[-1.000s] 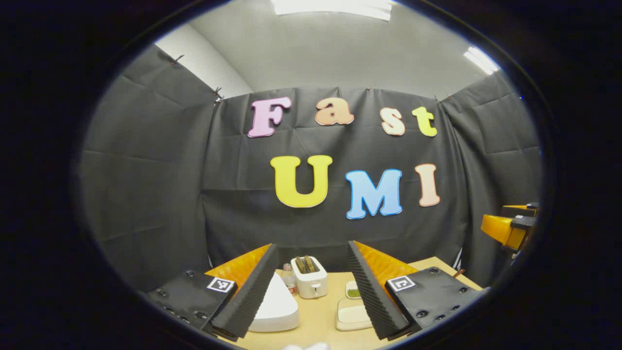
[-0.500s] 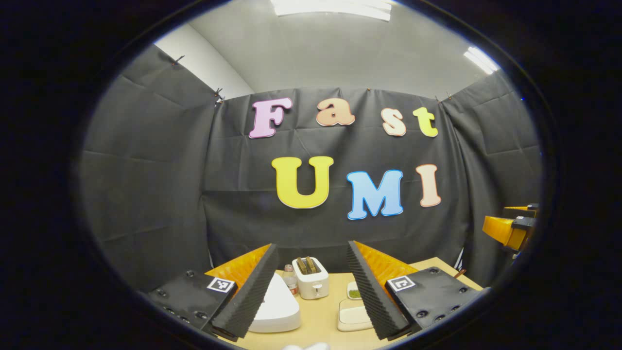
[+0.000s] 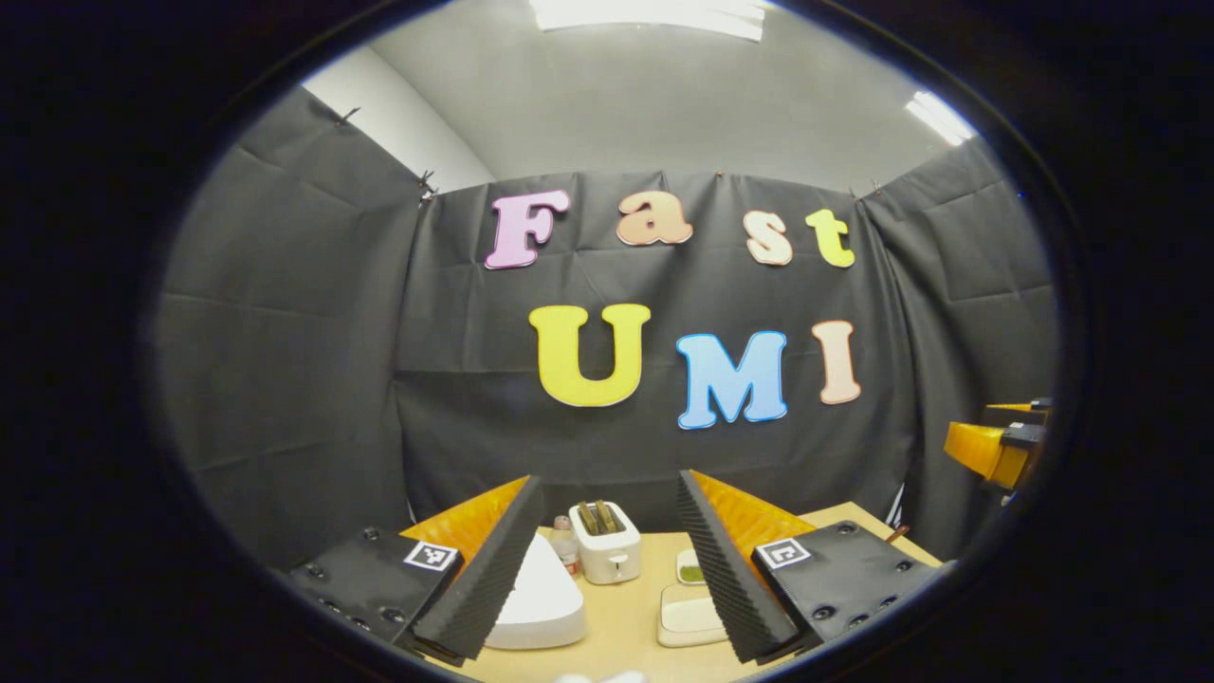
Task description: Close the left gripper, press the button to open the rice cooker; take a wooden spoon from the chopstick holder with the right hand, scoop a spoonful of rice and pour it into the rice cooker, then put the wooden spoon back into the chopstick holder.
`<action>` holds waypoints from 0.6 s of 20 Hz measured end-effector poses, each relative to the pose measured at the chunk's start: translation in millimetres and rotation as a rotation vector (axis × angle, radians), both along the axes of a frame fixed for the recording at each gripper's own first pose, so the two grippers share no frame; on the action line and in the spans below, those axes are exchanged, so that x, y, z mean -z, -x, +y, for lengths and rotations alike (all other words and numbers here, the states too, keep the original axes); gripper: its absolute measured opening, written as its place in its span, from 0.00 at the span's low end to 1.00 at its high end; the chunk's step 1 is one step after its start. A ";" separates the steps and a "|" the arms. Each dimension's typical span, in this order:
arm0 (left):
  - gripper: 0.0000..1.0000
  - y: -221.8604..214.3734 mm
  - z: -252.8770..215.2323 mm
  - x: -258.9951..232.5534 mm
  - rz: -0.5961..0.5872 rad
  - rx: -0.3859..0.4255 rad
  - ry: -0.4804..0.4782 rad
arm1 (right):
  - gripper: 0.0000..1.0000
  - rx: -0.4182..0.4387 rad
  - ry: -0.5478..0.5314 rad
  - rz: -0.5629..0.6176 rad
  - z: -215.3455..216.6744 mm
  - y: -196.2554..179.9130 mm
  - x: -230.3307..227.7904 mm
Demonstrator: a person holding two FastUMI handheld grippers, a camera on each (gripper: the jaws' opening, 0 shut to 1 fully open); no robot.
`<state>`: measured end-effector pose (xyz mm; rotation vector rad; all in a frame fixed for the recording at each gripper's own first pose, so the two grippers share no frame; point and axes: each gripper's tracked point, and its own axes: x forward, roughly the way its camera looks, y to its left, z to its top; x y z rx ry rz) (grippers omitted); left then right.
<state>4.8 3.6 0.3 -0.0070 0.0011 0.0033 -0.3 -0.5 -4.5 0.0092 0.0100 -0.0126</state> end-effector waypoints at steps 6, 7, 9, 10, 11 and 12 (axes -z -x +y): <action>0.52 -14.3 17.4 7.2 0.024 -0.037 0.009 | 0.95 0.000 0.010 0.010 4.3 -6.3 2.5; 0.38 -19.6 26.5 16.4 0.050 -0.071 0.027 | 0.95 0.000 0.014 0.013 5.8 -7.5 4.4; 0.09 -30.8 37.0 40.7 0.132 -0.092 0.049 | 0.95 -0.001 0.023 0.022 8.5 -11.9 6.3; 0.09 -39.1 44.6 53.5 0.157 -0.105 0.065 | 0.95 -0.005 0.030 0.030 11.0 -14.0 7.9; 0.09 -53.2 56.5 63.3 0.181 -0.124 0.065 | 0.95 -0.006 0.039 0.037 13.0 -16.0 10.4; 0.08 -66.9 71.3 79.9 0.206 -0.147 0.062 | 0.95 -0.007 0.047 0.045 14.2 -18.3 12.3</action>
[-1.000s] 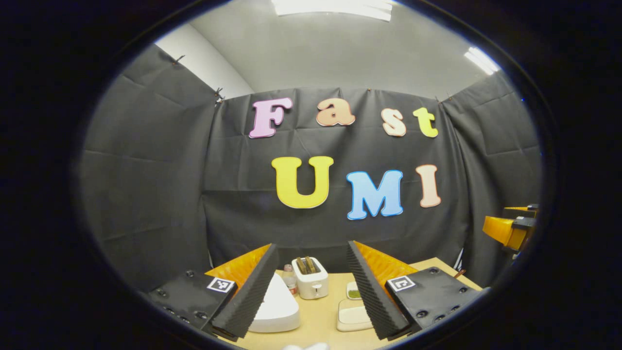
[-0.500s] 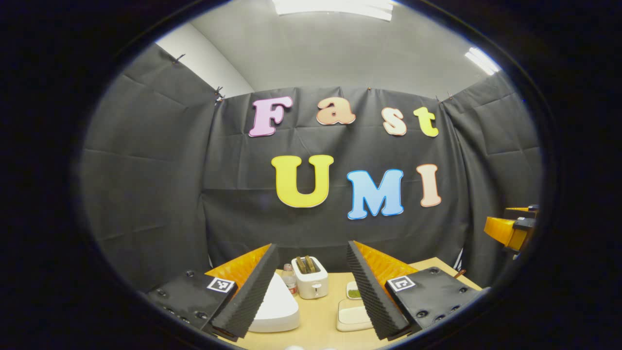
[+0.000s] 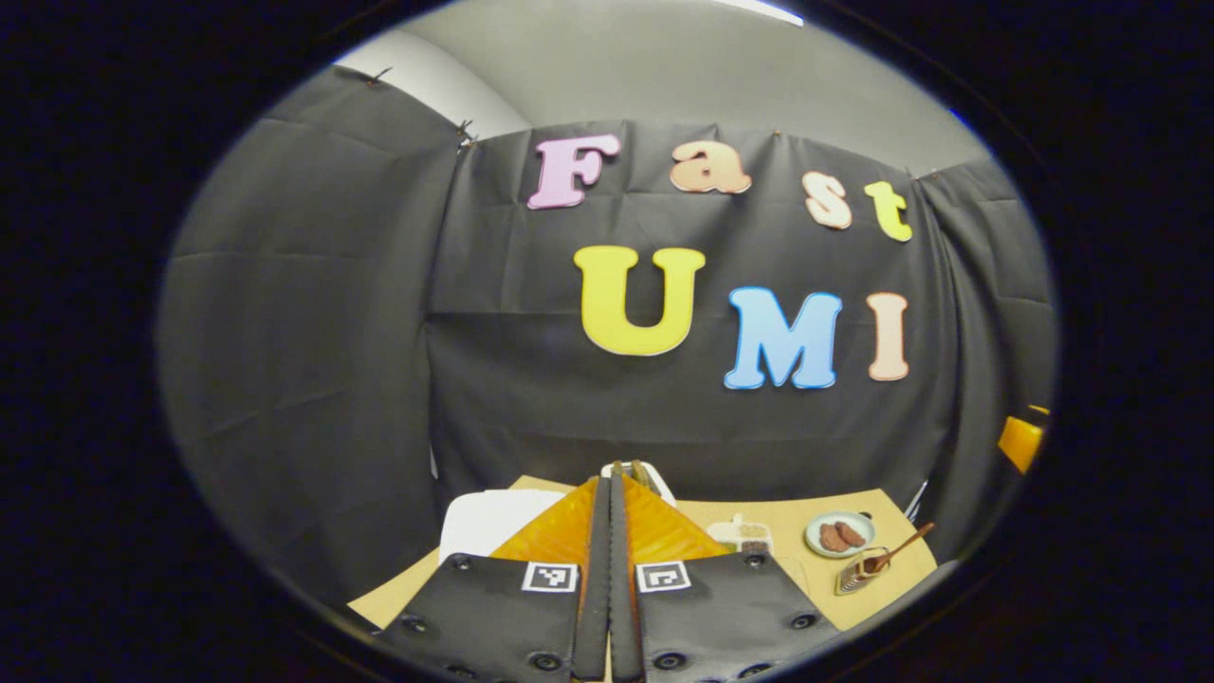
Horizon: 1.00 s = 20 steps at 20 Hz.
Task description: Close the left gripper, press the button to open the rice cooker; take a wooden spoon from the chopstick holder with the right hand, scoop a spoonful of rice and pour it into the rice cooker, then put the wooden spoon back into the chopstick holder.
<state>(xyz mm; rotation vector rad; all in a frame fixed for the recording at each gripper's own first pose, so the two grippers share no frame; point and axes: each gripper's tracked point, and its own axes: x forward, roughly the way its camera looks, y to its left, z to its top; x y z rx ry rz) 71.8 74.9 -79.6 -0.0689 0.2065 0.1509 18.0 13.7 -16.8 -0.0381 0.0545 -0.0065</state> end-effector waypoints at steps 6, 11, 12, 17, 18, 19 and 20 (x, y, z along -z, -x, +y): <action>0.09 -62.7 59.6 162.3 0.290 -0.138 0.027 | 0.95 -0.027 0.068 0.067 20.1 -15.0 17.2; 0.09 -87.6 81.0 242.6 0.408 -0.207 0.059 | 0.95 -0.040 0.094 0.106 29.9 -21.6 30.2; 0.09 -86.5 88.9 250.2 0.425 -0.221 0.048 | 0.95 -0.043 0.094 0.115 31.9 -22.7 32.3; 0.09 -88.6 95.7 264.8 0.465 -0.210 0.029 | 0.95 -0.057 0.089 0.132 40.6 -26.2 41.3; 0.08 -82.1 93.7 265.8 0.474 -0.213 0.019 | 0.95 -0.061 0.085 0.138 42.2 -26.6 43.1; 0.10 -85.2 94.7 264.5 0.468 -0.212 0.010 | 0.95 -0.064 0.080 0.142 44.3 -26.6 45.6; 0.09 -83.0 93.8 273.7 0.506 -0.209 0.020 | 0.95 -0.065 0.078 0.145 44.8 -27.4 46.8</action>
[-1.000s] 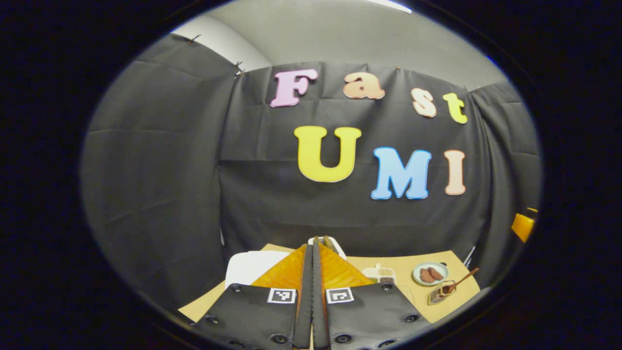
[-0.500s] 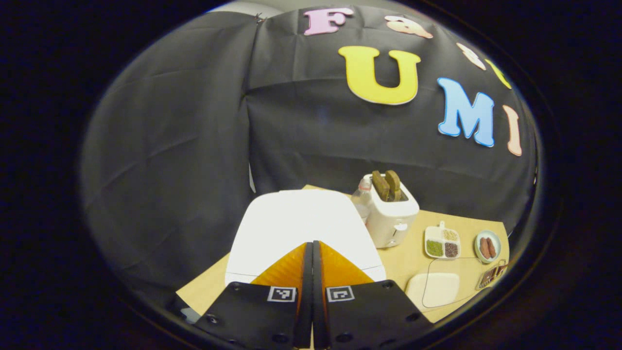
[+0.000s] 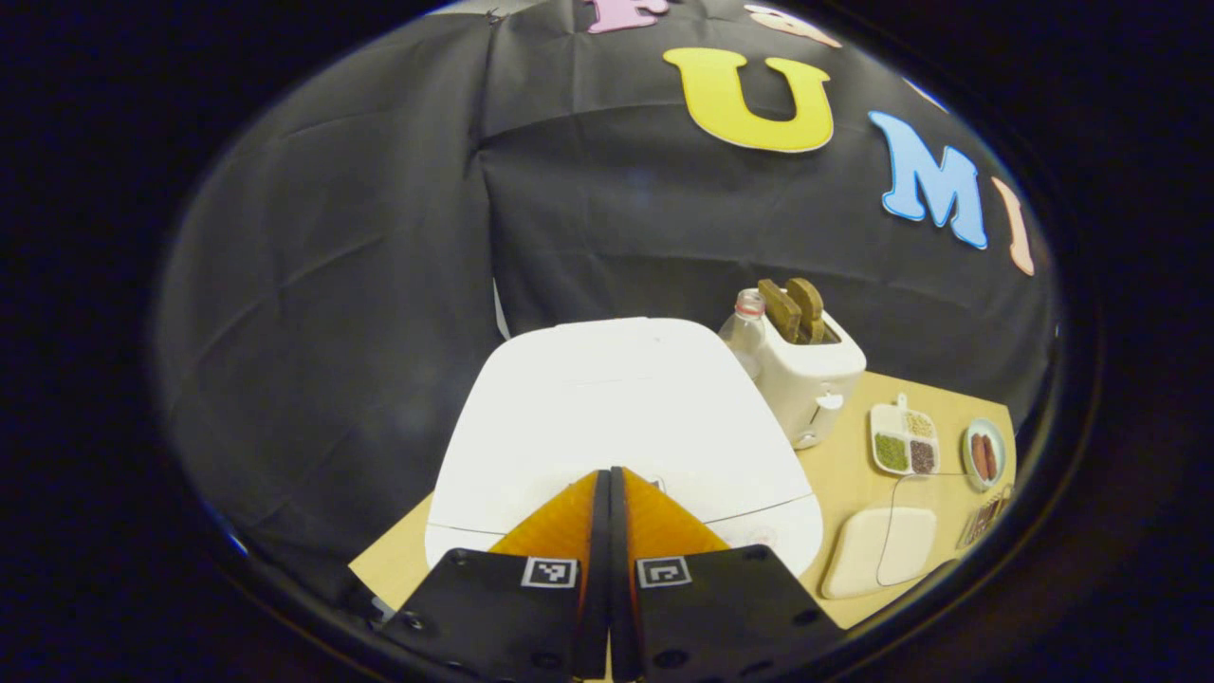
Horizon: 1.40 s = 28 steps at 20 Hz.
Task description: Close the left gripper, press the button to open the rice cooker; take a wooden spoon from the chopstick holder with the right hand, scoop a spoonful of rice and pour it into the rice cooker, then put the wooden spoon back into the chopstick holder.
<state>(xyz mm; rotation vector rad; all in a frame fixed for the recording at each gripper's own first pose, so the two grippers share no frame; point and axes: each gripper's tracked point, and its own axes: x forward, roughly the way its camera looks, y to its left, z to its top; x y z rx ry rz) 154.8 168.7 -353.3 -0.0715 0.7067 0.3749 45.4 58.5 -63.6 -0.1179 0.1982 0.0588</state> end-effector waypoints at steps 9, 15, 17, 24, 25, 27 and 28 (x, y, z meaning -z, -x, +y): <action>0.09 -10.7 5.0 -55.6 -0.156 0.022 -0.082 | 0.95 -0.001 -0.014 -0.026 -1.4 1.9 1.3; 0.11 7.0 -34.8 -240.3 -0.626 0.109 -0.250 | 0.95 0.010 -0.048 -0.111 -10.6 8.9 -13.4; 0.12 20.5 -52.9 -272.2 -0.697 0.152 -0.236 | 0.95 0.023 -0.050 -0.124 -15.9 10.0 -17.8; 0.72 79.9 -107.7 -295.0 -0.701 0.298 -0.170 | 0.95 0.060 -0.091 -0.131 -31.9 21.3 -12.2; 0.81 87.7 -108.6 -299.4 -0.711 0.291 -0.181 | 0.95 0.066 -0.090 -0.131 -35.4 23.2 -9.4; 1.00 111.4 -117.3 -305.0 -0.740 0.287 -0.137 | 0.95 0.084 -0.096 -0.125 -42.4 29.1 0.0; 0.98 128.6 -125.5 -310.2 -0.747 0.289 -0.099 | 0.95 0.092 -0.106 -0.117 -45.0 32.8 6.1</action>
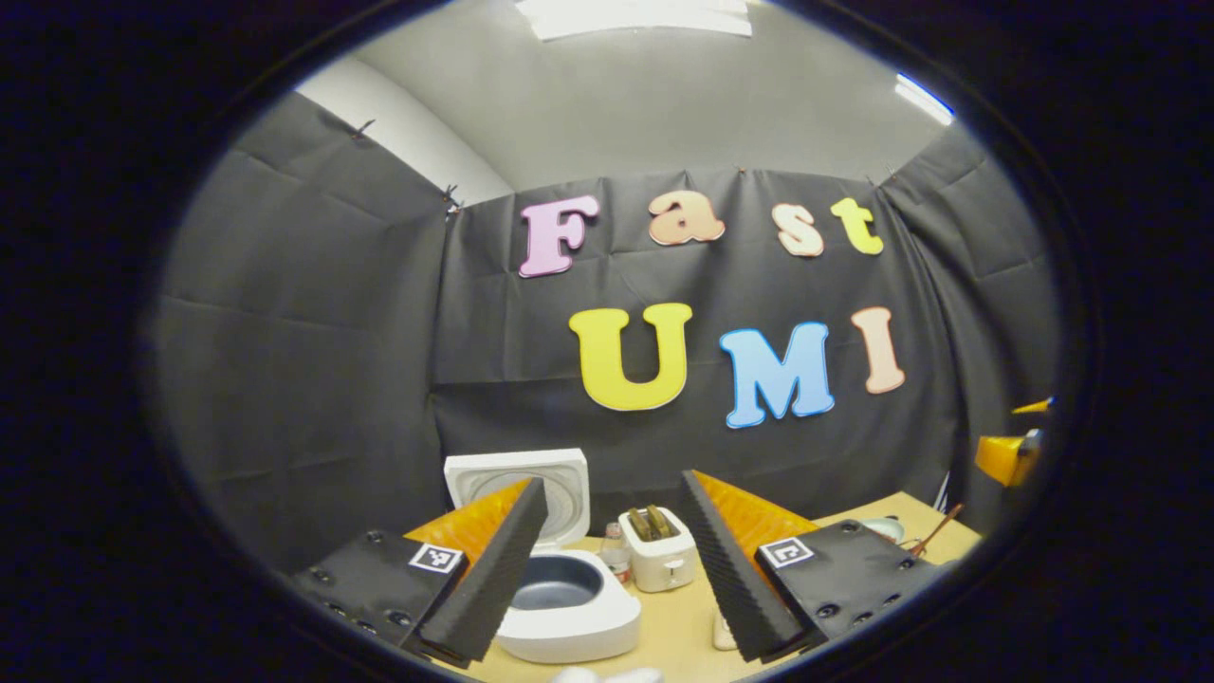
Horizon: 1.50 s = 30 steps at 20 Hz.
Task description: Close the left gripper, press the button to open the rice cooker; take a wooden spoon from the chopstick holder with the right hand, scoop a spoonful of rice and pour it into the rice cooker, then put the wooden spoon back into the chopstick holder.
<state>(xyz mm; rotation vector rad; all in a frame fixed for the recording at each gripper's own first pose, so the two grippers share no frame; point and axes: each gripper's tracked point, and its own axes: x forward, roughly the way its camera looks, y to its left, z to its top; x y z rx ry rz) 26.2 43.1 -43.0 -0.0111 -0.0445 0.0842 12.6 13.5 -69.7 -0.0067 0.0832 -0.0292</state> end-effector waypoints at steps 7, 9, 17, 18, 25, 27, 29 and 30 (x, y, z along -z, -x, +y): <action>1.00 39.7 -7.2 -7.3 0.016 0.026 -0.001 | 0.95 0.065 -0.046 0.089 -30.3 21.9 69.3; 1.00 44.0 -10.3 -7.1 0.016 0.029 0.014 | 0.95 0.089 -0.072 0.115 -44.0 21.5 96.6; 0.98 36.4 -37.2 0.8 0.036 0.070 0.039 | 0.97 0.189 -0.184 0.240 -121.4 -41.9 213.5; 0.99 32.9 -40.5 2.8 0.041 0.064 0.044 | 0.97 0.204 -0.200 0.252 -131.2 -57.4 224.4; 0.99 -6.5 -59.5 13.8 0.078 0.007 0.065 | 0.97 0.235 -0.256 0.290 -179.9 -167.4 283.2; 0.98 -19.1 -62.0 21.1 0.092 -0.014 0.055 | 0.97 0.254 -0.281 0.282 -193.2 -188.1 287.9; 0.97 -26.0 -61.1 29.4 0.112 -0.034 0.053 | 0.96 0.263 -0.303 0.292 -199.8 -201.2 293.9; 0.96 -27.5 -60.0 32.2 0.119 -0.044 0.057 | 0.96 0.252 -0.318 0.294 -198.3 -205.5 295.6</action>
